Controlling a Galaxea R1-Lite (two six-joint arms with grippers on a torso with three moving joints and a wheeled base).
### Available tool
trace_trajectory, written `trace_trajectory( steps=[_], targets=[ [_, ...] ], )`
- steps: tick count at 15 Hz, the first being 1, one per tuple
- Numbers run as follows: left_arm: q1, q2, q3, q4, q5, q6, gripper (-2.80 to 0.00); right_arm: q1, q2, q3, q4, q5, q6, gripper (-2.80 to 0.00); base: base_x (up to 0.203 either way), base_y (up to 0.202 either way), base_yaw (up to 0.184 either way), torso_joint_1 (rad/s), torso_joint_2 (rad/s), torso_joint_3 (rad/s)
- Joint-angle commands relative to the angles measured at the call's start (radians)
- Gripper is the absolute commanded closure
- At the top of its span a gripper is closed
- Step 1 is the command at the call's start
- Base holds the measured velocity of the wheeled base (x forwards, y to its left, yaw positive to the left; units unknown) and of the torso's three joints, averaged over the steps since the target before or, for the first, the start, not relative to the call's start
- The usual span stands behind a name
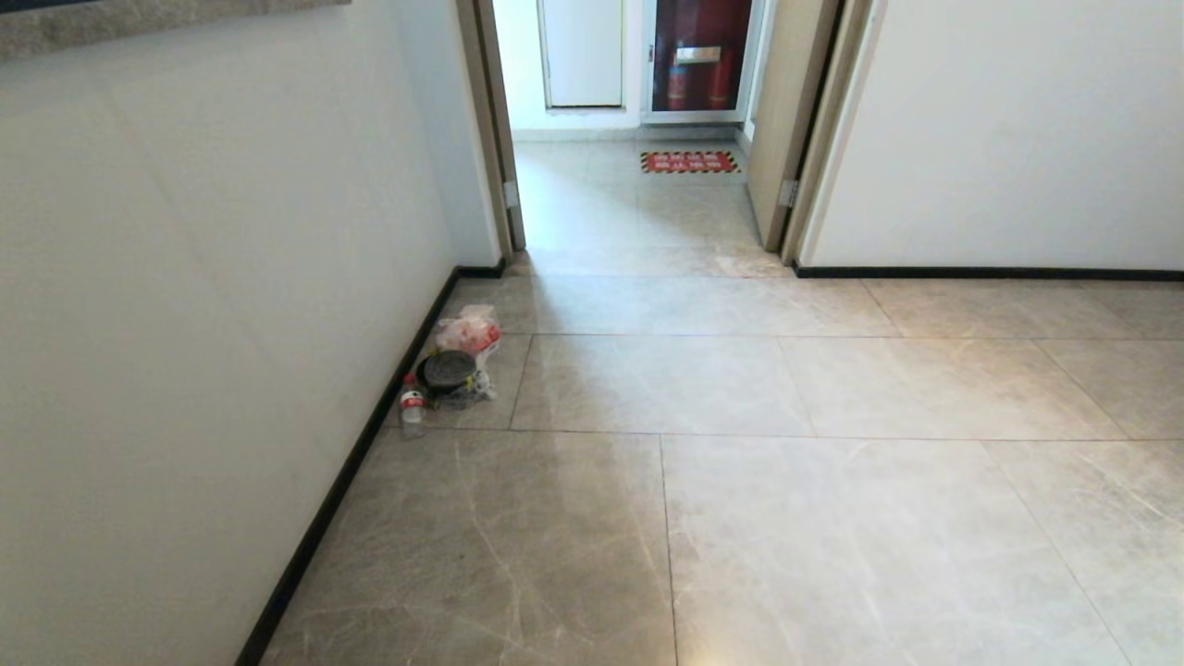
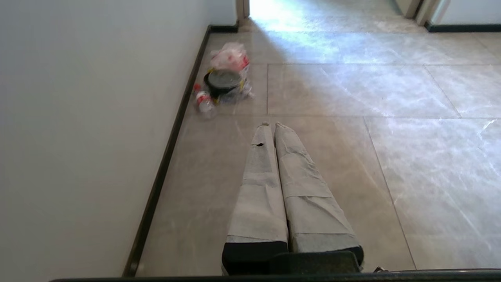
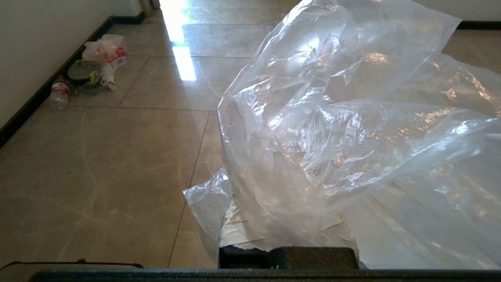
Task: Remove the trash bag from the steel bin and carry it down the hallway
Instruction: Put the trash bag at the door
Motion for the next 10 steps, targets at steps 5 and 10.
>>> trace_trajectory(
  steps=[5,10],
  targets=[
    [0.0,0.0,0.0,0.0,0.0,-0.001,0.0,0.0,0.001,0.002,-0.001,0.0,0.0,0.0,0.192,0.0,0.001,0.001,0.0,0.001],
    [0.0,0.0,0.0,0.0,0.0,-0.001,0.0,0.0,0.001,0.002,-0.001,0.0,0.0,0.0,0.189,0.0,0.001,0.002,0.0,0.0]
  ],
)
